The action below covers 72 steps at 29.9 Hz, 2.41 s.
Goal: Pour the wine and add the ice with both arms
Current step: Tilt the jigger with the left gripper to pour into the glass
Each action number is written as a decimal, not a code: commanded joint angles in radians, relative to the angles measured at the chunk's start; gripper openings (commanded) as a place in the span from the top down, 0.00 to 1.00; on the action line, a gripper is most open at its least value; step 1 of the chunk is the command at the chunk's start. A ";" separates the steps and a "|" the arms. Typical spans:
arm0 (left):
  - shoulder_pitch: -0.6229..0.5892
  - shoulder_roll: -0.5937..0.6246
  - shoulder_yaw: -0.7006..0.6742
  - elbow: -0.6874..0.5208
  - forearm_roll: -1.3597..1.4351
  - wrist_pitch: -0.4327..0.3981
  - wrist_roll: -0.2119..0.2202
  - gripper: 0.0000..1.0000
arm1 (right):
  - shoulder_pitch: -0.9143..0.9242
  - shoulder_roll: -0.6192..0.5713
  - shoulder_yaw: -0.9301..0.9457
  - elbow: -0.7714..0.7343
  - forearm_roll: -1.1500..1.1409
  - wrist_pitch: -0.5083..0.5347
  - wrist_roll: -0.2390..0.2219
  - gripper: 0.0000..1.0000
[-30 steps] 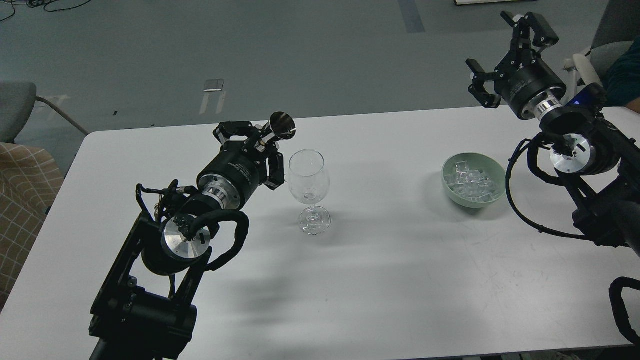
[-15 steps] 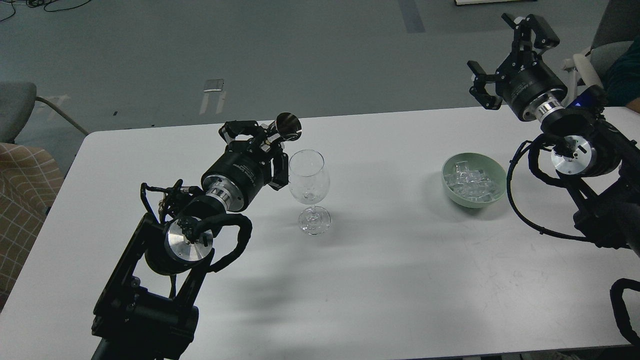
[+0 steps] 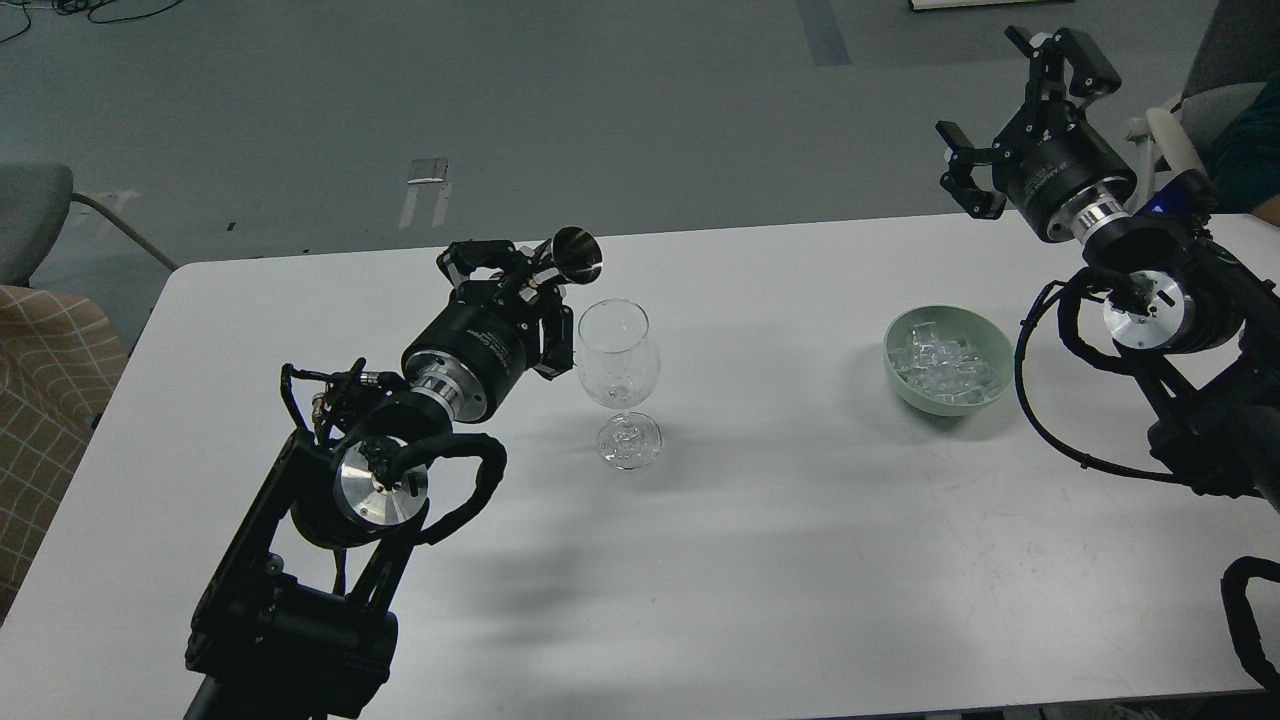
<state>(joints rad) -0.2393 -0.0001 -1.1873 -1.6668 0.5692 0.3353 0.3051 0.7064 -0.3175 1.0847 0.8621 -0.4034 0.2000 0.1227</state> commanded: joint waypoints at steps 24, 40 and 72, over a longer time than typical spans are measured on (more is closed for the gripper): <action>0.000 0.000 0.000 0.018 0.093 -0.071 -0.023 1.00 | 0.002 0.005 0.003 -0.002 0.000 -0.001 0.000 0.00; -0.001 0.000 0.002 0.015 0.136 -0.075 -0.024 1.00 | 0.007 0.009 0.004 0.000 0.000 -0.001 0.000 0.00; 0.005 0.000 0.012 0.001 0.199 -0.094 -0.032 1.00 | 0.012 0.003 0.003 0.008 0.000 -0.001 0.000 0.00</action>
<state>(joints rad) -0.2344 0.0000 -1.1812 -1.6659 0.7587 0.2411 0.2747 0.7203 -0.3128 1.0876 0.8692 -0.4034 0.1999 0.1227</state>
